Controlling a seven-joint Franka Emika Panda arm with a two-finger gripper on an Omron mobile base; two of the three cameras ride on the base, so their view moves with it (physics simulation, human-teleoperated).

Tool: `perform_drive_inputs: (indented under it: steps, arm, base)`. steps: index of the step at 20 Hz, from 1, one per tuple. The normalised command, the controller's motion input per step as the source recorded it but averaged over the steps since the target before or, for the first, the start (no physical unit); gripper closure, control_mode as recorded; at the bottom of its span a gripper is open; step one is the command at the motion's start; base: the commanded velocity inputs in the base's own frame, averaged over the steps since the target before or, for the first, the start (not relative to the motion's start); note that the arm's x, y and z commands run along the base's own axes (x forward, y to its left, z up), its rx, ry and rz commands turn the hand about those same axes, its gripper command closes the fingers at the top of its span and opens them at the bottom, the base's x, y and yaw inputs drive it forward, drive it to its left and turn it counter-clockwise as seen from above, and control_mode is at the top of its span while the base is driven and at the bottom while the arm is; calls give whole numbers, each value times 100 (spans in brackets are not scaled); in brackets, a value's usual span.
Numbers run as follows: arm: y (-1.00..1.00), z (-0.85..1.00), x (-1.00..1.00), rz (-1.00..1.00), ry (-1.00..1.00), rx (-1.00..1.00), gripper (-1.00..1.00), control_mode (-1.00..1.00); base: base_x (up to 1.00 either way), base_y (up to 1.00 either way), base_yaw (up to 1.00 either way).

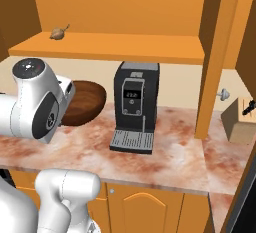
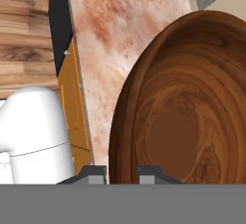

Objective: Pick the mug and place it in the sink. Pick the bowl and place it in the open cabinet and then close the cabinet.

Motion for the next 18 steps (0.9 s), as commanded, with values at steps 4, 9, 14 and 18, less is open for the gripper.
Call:
perform_drive_inputs:
  steps: [4,9,14,18]
  arm:
    - [0,0,0,0,0,0,100,100]
    - [0,0,0,0,0,0,100,100]
    - [0,11,-7,0,-5,0,100,-100]
    - [0,39,-33,0,-16,0,100,-100]
  base:
    - [0,0,0]
    - [0,0,0]
    - [0,0,0]
    - [0,0,0]
